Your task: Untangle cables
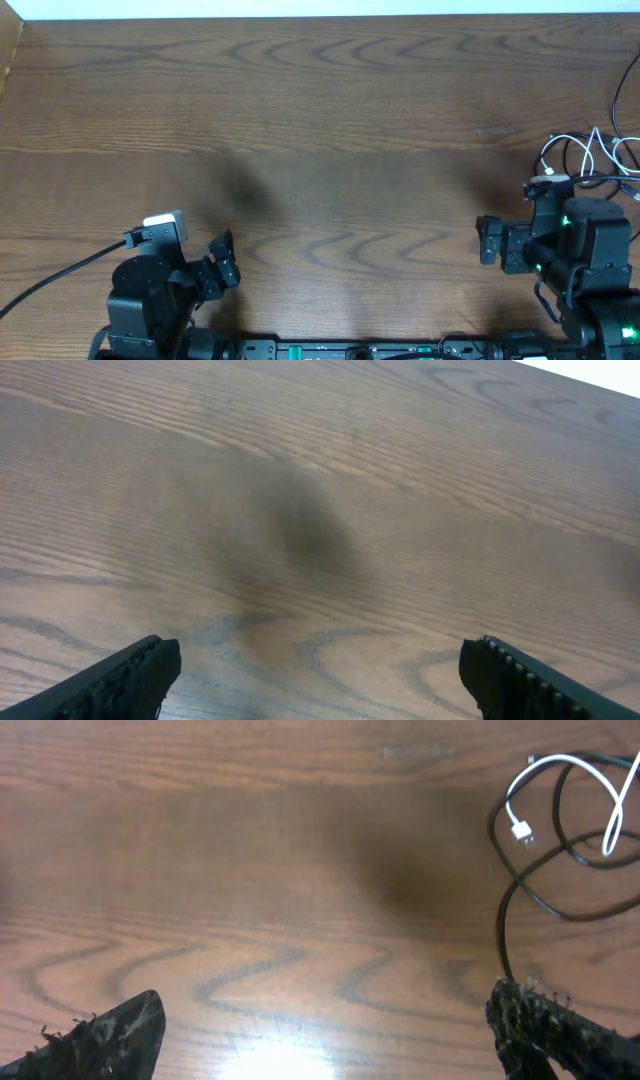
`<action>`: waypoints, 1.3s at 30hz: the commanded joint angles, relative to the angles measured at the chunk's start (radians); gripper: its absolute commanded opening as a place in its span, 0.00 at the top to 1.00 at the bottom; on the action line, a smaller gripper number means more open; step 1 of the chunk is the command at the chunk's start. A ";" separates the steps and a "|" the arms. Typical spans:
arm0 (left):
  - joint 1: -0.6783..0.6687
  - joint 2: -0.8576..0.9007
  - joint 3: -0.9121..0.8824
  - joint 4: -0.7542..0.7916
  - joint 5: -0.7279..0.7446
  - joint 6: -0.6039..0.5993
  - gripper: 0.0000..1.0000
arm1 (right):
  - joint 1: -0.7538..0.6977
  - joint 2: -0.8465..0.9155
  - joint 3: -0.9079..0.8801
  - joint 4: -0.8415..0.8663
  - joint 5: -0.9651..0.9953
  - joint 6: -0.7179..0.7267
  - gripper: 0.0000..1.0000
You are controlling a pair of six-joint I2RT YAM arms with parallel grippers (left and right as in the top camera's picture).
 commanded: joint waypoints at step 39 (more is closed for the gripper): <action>0.003 -0.001 -0.004 -0.002 -0.002 0.013 0.05 | 0.004 -0.618 -0.440 0.479 0.053 -0.085 0.01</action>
